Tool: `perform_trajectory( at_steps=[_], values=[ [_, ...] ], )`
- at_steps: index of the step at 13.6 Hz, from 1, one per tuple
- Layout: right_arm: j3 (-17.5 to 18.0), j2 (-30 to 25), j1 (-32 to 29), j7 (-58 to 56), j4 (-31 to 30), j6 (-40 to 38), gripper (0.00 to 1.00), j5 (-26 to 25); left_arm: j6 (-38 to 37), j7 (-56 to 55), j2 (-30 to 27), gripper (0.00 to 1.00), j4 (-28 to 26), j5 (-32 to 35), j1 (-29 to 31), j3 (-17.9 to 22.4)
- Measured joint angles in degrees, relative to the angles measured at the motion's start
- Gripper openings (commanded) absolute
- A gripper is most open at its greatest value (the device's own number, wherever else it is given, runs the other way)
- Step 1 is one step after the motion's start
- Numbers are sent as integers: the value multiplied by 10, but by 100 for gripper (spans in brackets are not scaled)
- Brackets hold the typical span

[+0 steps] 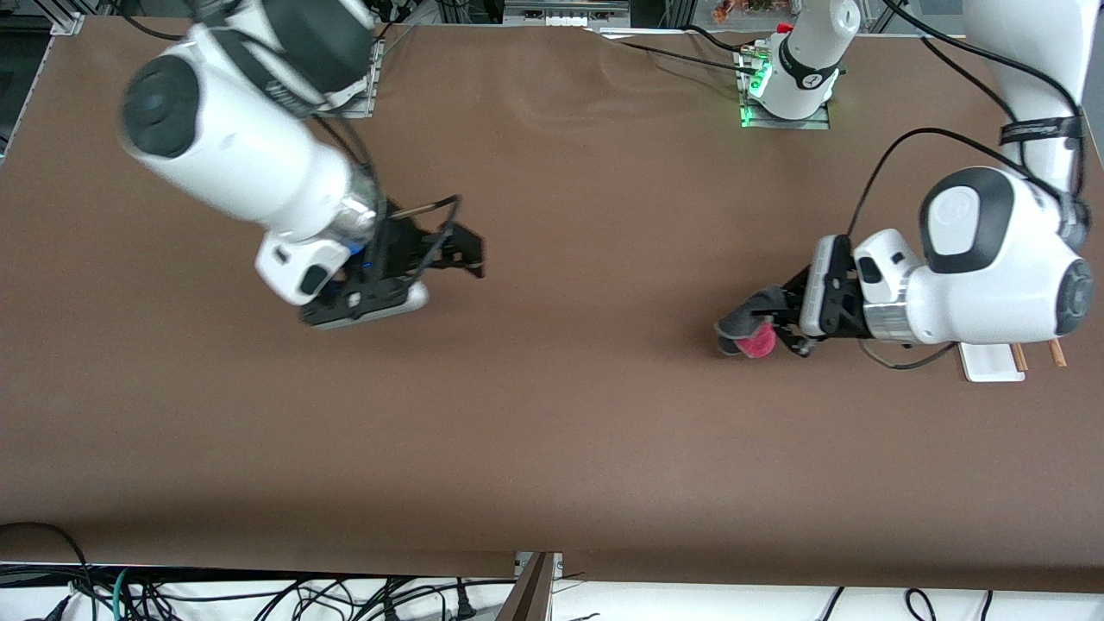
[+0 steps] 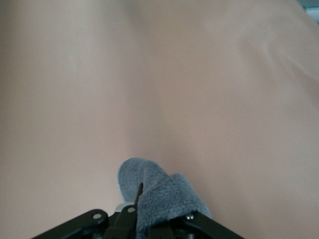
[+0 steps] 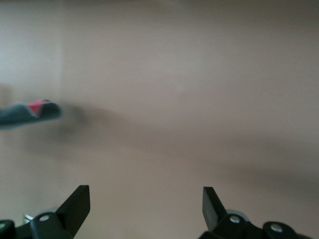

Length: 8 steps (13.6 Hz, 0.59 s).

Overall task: Pass towel and hang on rack
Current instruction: 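Open the right gripper while the left gripper carries the towel away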

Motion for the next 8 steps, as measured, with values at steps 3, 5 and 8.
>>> perform_trajectory(
  at_steps=[3,5,8],
  values=[
    [-52,-24,-47,-133,-20,-64,100,-2,-49,-11,1,0,17,60,37,36],
    [-99,-51,-74,-215,-58,-82,100,-3,-64,-11,1,0,42,104,56,69],
    [-122,-104,-125,-264,-127,-87,100,-26,-66,-13,8,0,71,141,61,150]
  ],
)
